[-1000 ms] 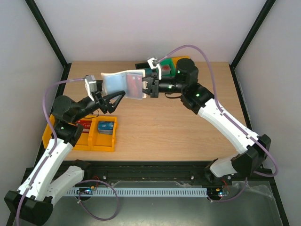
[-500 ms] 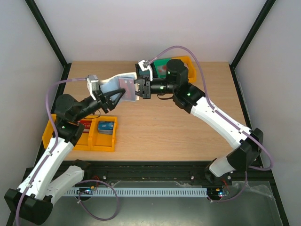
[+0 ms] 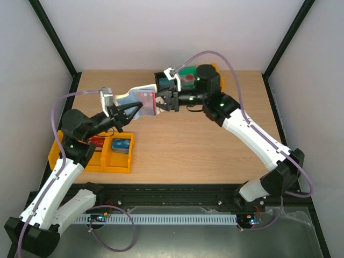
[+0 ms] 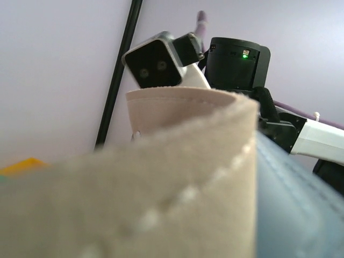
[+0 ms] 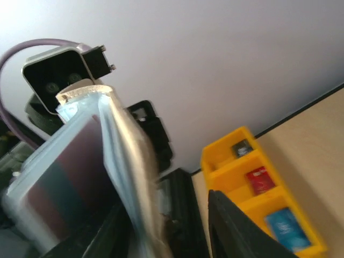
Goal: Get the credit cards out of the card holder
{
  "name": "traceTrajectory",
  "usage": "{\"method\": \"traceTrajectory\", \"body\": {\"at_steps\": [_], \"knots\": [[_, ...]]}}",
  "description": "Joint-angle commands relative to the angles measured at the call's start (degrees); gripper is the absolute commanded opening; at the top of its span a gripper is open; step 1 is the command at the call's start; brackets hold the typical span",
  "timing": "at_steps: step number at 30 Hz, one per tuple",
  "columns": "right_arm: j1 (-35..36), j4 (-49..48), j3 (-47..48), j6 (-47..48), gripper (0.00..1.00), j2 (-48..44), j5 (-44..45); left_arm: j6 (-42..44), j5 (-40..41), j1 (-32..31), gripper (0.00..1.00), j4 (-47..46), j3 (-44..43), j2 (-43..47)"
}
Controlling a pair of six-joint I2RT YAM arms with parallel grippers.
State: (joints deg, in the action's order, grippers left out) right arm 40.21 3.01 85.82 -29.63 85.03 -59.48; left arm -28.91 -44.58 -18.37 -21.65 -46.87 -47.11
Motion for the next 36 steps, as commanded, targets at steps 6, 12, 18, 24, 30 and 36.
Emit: {"method": "traceTrajectory", "body": {"at_steps": [6,12,18,24,30,36], "knots": [[-9.85,10.48,-0.14,11.27,0.96,-9.10,-4.84,-0.72,-2.06,1.12,0.02,-3.45,0.19,0.39],[-8.70,3.83,-2.78,5.36,0.98,-7.99,-1.83,-0.53,-3.44,1.11,0.02,-3.84,-0.15,0.15],[-4.57,0.95,-1.02,5.79,0.79,-5.89,-3.65,-0.63,-3.37,1.11,0.02,-4.42,-1.05,-0.53],[-3.30,1.00,-2.58,5.80,0.37,-5.92,-1.80,-0.25,-3.49,1.13,0.02,-3.84,-1.03,-0.12],[-3.25,0.92,-3.04,5.99,0.20,-6.23,-1.49,-0.32,-4.10,1.16,0.02,-3.97,-1.06,0.05],[-3.29,2.86,-3.89,8.08,0.18,-6.55,-2.08,-1.59,-5.45,1.13,0.02,-6.15,-0.51,0.01]]}}
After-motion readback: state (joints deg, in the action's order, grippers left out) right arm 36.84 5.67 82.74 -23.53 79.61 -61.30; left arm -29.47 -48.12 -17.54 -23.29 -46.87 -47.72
